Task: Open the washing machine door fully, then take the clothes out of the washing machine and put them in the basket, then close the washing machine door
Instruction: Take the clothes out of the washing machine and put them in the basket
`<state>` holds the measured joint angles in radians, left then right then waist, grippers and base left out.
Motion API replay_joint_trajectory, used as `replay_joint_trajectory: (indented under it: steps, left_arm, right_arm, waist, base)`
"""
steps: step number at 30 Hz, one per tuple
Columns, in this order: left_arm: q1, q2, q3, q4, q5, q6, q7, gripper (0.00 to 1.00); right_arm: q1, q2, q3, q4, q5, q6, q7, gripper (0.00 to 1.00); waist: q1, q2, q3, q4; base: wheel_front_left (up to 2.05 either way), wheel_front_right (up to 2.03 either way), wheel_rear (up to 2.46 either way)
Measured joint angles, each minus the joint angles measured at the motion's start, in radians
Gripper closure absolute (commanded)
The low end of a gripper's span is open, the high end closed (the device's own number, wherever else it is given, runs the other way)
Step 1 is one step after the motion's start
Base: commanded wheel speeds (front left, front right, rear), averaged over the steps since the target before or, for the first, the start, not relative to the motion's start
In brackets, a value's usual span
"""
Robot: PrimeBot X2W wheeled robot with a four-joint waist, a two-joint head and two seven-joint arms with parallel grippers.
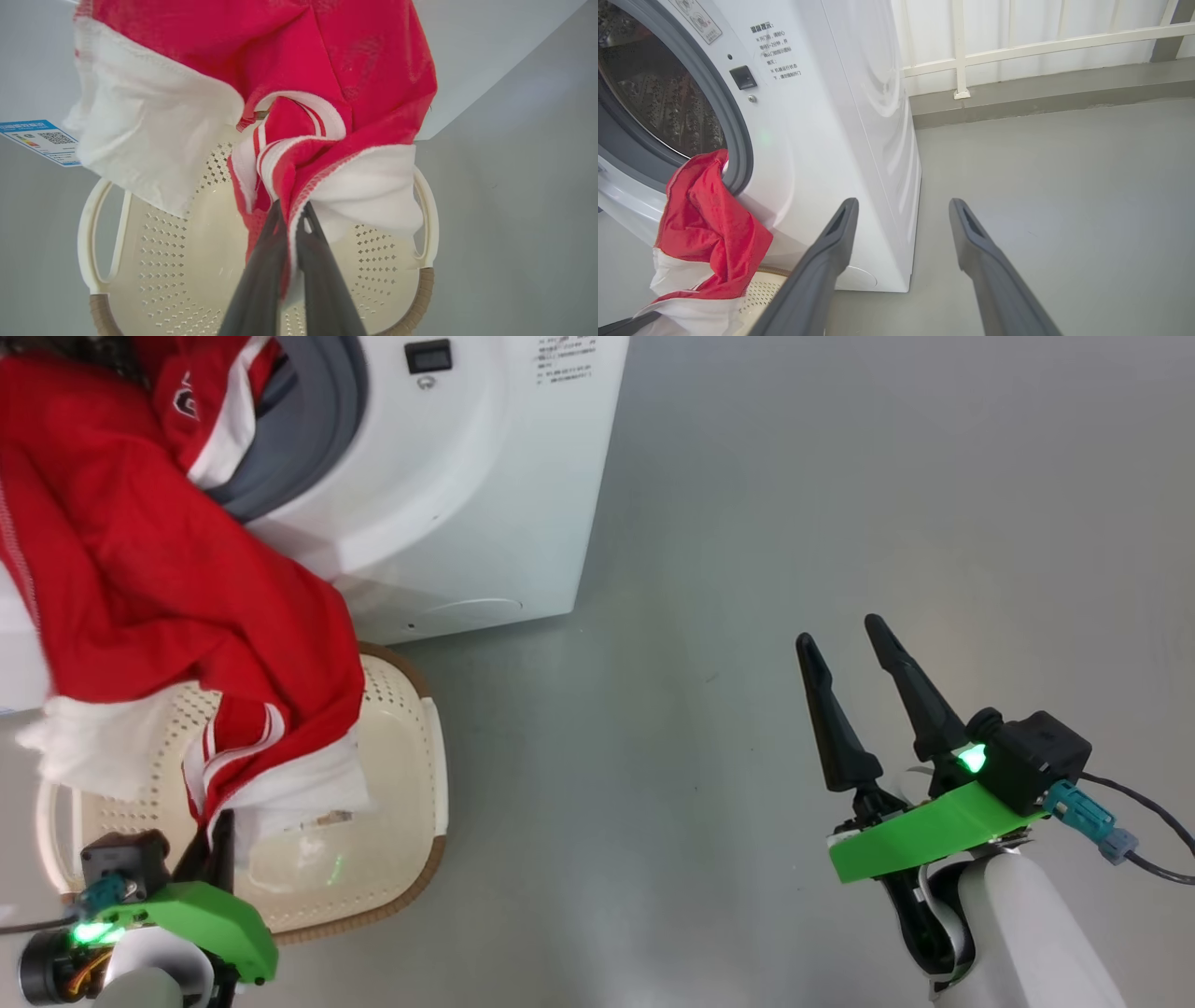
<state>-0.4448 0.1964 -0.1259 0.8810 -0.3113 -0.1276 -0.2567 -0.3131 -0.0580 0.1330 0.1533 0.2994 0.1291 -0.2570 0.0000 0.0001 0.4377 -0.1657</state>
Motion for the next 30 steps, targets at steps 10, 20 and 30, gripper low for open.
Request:
replay_joint_trajectory:
  steps: [10,20,30]
  left_arm:
    - [-0.137,0.044,-0.099,0.227,0.000,0.000,0.000,1.00]
    - [-0.230,0.080,-0.150,0.325,-0.021,0.000,0.000,1.00]
    - [-0.327,0.127,-0.185,0.380,-0.083,0.000,0.009,0.72]
  right_arm:
    - [-0.036,0.000,0.019,-0.014,0.005,0.000,0.000,0.00]
    - [-0.041,0.000,0.037,-0.032,0.011,0.000,0.000,0.00]
    - [-0.081,0.000,0.066,-0.055,0.020,0.000,0.000,0.00]
  waist:
    - [0.0000,0.0000,0.060,-0.034]
    - [0.0000,0.0000,0.128,-0.064]
    - [0.0000,0.0000,0.209,-0.091]
  base:
    - [0.00,0.00,0.00]
    - [0.00,0.00,0.00]
    - [0.00,0.00,0.00]
